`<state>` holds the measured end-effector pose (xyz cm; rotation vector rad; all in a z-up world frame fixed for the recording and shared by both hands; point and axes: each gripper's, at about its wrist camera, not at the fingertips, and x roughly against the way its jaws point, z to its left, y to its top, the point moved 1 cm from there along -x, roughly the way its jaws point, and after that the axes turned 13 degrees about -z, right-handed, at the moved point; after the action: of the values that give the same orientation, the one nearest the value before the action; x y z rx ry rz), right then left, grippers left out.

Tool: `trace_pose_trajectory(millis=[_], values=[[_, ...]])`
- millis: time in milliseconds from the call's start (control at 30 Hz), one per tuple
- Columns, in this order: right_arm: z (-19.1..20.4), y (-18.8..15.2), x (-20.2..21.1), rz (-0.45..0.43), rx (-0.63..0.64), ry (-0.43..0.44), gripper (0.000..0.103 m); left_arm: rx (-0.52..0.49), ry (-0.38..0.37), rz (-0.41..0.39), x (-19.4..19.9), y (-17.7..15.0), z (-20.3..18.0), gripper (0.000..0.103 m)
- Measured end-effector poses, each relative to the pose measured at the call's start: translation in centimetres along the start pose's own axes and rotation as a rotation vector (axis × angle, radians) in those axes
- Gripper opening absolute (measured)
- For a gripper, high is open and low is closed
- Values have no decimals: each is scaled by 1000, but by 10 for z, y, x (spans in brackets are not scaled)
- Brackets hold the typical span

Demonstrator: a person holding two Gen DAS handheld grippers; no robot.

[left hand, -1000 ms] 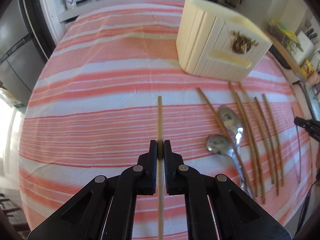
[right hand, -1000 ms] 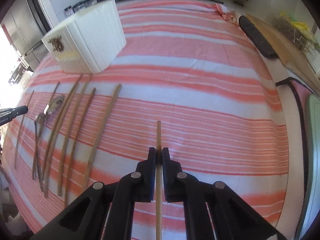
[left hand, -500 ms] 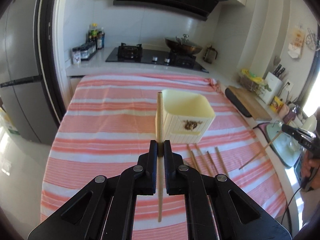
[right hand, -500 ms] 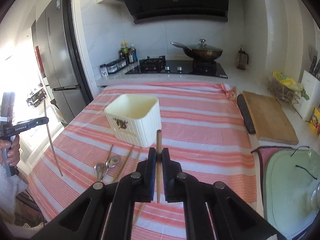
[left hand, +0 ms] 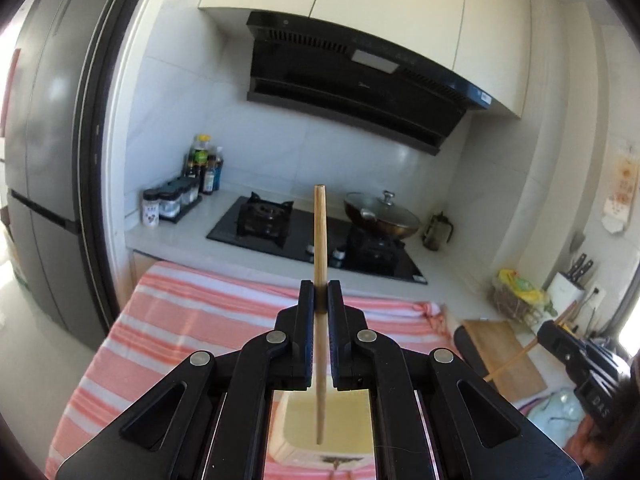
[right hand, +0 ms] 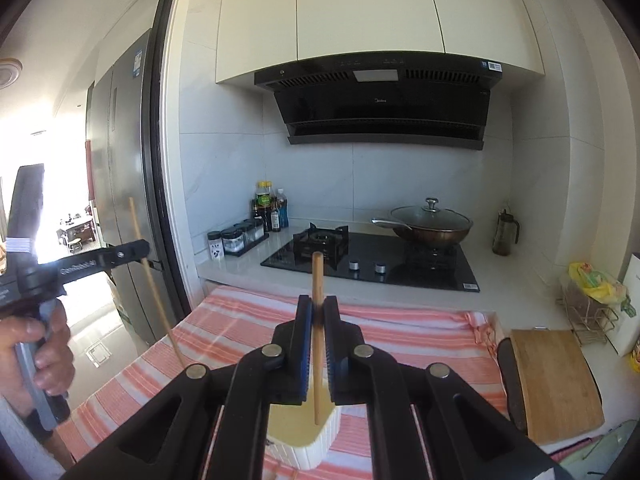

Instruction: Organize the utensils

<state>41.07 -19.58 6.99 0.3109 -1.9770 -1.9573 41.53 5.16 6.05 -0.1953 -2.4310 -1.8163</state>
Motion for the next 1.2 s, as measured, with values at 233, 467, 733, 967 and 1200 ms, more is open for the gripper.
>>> trace_pose_trajectory(millis=[233,467,733,967,1200], values=[[5,-48,-57,149,-21,42,6,1,38,150,-69,-60,-2,4],[-13,-105,-110,387,-93,26,6,-67,56,334,-103,-116,7,4],[-19,-126,-104,354,-136,8,53,-99,10,372,-80,-128,17,56],[-19,-147,6,276,-33,-17,58,-225,-3,434,28,-167,61,78],[-41,-242,109,347,-33,-181,62,-198,121,538,103,-259,107,78]])
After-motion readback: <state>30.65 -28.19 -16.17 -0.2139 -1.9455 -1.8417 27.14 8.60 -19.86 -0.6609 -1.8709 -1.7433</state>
